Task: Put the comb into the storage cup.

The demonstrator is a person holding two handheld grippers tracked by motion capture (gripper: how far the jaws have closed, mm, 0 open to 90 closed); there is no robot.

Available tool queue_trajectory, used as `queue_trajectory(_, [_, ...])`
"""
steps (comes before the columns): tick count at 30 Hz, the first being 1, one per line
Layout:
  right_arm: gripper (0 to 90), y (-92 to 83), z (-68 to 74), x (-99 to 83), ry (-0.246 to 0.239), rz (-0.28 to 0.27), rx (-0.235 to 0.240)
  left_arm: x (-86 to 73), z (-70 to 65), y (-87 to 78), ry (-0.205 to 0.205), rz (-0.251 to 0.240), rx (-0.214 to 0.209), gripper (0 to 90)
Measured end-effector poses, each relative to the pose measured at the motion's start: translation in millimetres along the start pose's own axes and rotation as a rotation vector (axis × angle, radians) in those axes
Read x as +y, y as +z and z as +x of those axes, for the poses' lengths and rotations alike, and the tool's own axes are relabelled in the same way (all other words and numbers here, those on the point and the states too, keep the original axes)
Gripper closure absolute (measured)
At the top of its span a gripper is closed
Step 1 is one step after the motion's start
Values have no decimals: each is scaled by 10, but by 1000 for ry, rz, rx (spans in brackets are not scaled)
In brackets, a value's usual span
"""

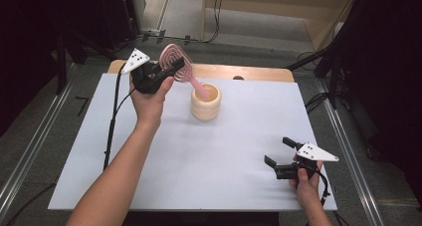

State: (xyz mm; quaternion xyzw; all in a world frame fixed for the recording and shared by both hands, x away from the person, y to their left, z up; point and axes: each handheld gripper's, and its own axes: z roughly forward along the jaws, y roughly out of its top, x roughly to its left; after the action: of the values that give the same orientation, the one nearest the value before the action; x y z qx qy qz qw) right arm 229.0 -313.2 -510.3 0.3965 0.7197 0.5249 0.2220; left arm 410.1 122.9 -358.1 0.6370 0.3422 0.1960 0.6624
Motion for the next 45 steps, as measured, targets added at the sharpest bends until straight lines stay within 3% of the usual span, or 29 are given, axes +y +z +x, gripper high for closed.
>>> queue_trajectory(45, [0,12,-7,-3,3,2,-1,-400,-35,226,22,84,5,654])
